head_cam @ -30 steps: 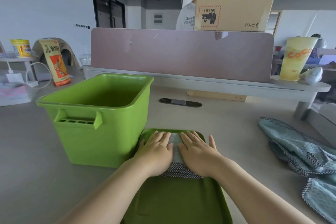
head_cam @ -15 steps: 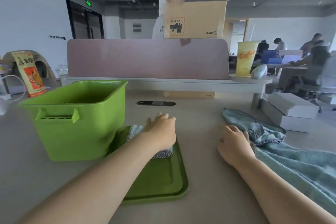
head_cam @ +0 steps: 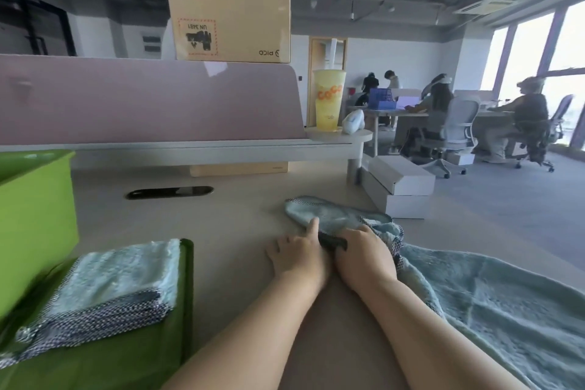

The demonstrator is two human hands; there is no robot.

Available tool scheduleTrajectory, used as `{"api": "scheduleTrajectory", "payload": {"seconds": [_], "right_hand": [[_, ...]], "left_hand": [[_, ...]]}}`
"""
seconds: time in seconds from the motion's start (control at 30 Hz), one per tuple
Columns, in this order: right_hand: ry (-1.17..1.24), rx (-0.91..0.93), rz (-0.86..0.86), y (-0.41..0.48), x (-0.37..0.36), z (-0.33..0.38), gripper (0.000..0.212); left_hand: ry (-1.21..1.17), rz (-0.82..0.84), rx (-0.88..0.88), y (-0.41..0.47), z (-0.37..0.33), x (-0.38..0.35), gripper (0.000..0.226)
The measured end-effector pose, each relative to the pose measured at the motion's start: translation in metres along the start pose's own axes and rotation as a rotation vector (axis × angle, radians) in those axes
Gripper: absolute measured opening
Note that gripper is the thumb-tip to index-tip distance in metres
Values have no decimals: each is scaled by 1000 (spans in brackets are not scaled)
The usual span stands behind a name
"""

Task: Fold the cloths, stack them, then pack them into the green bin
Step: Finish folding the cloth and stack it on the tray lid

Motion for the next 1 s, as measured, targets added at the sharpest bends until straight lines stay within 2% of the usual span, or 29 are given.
{"api": "scheduleTrajectory", "payload": {"seconds": [0.13,0.27,0.43,0.47,0.53,0.6,0.67,0.83,1.0], "right_hand": [[198,88,-50,16,4,-8,31],[339,125,-146,26,7,-7,32],[341,125,-198,26,7,-7,62],[340,114,-199,27,6,-8,63],[311,84,-212,28,4,-13,50],[280,81,-238,27,4,-16,25],[303,128,-267,23,6,-15,8],[382,220,-327,8,14,-4,27],[488,255,-429,-11,32,16,37]], "left_hand": [[-156,-146,-117,21,6,3,34],[-438,-346,-279,15,8,10,26],[-630,-530,-224,1,19,26,29],[-645,-555,-210,-1,21,31,31],[-669,-601,-224,-7,23,43,33],[-698,-641,-258,-13,25,56,32],[-709,-669,-286,-17,27,68,30],[-698,-607,-326,-21,31,96,27],[-559,-533,-378,-28,40,120,28]]}}
Point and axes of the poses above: each hand's wrist, its own y-axis towards the middle knuckle, its own x-axis out of the back of the hand, z = x × y, the point moved 3 cm from there along y, towards the middle knuckle, and after that the axes turned 14 degrees about z, right-handed, at the moved point
